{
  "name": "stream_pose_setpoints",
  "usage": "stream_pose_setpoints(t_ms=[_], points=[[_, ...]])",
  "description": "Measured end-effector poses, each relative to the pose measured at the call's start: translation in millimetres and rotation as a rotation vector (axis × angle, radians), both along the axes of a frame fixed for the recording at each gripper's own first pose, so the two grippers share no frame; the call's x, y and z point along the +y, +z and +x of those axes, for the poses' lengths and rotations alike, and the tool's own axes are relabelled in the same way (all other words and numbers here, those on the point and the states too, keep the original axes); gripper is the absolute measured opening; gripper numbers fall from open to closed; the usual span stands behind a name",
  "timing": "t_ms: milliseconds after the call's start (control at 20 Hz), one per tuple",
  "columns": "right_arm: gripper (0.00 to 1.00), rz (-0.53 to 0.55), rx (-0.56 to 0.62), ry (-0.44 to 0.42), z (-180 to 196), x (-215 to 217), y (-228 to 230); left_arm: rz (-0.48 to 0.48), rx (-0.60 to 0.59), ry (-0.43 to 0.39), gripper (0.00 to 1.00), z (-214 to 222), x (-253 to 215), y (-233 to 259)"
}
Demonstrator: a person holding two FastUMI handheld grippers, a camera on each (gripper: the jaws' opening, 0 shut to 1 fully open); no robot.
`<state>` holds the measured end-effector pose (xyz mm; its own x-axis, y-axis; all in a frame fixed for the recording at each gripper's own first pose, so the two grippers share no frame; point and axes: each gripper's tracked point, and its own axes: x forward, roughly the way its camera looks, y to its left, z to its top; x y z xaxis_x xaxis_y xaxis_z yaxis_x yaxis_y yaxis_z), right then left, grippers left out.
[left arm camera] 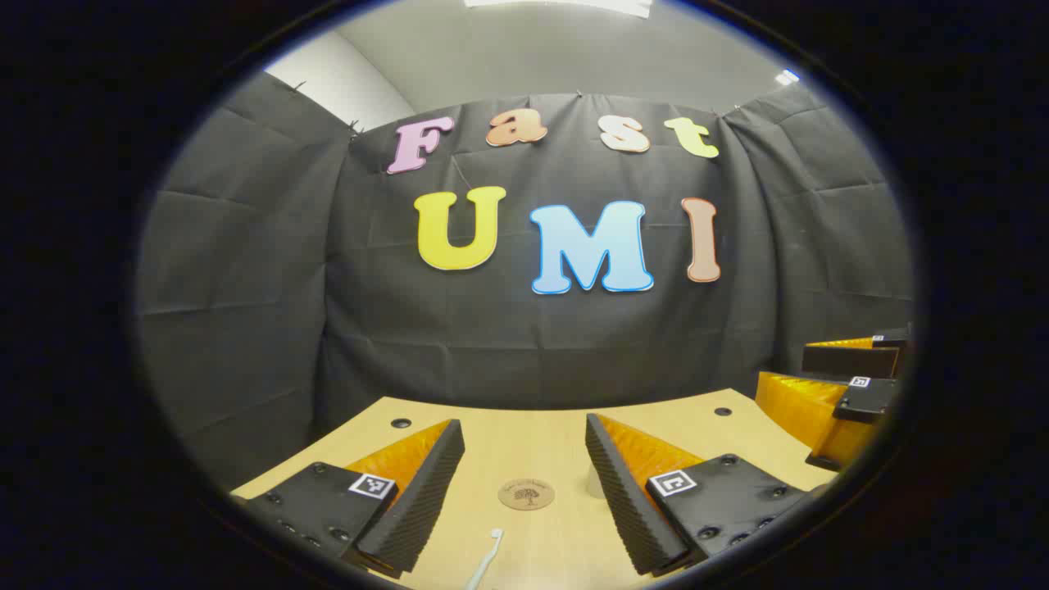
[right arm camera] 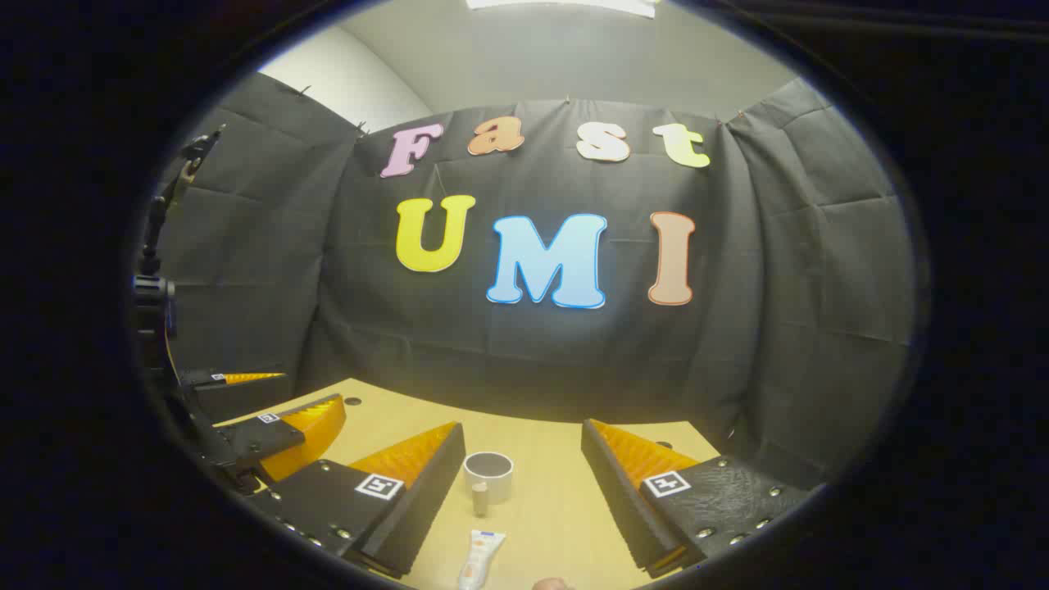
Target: Put the toothbrush and toothpaste on the desktop into the cup, then pick up the cup and place it on the coaster on the desktop.
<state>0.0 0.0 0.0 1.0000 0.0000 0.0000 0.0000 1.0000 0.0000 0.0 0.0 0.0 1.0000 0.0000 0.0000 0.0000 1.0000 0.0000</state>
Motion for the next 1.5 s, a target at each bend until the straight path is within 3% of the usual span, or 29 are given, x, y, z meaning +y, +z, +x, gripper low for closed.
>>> stream_pose_setpoints(t_ms=[1200, 1500], points=[[0.91, -0.002, 0.126, 0.059, 8, 19, -33, 0.001, 0.077, 0.018, 0.97, 2, 6, -26], [0.91, 0.004, 0.216, 0.095, 13, 30, -58, -0.03, 0.188, 0.01, 0.97, 3, 14, -60]])
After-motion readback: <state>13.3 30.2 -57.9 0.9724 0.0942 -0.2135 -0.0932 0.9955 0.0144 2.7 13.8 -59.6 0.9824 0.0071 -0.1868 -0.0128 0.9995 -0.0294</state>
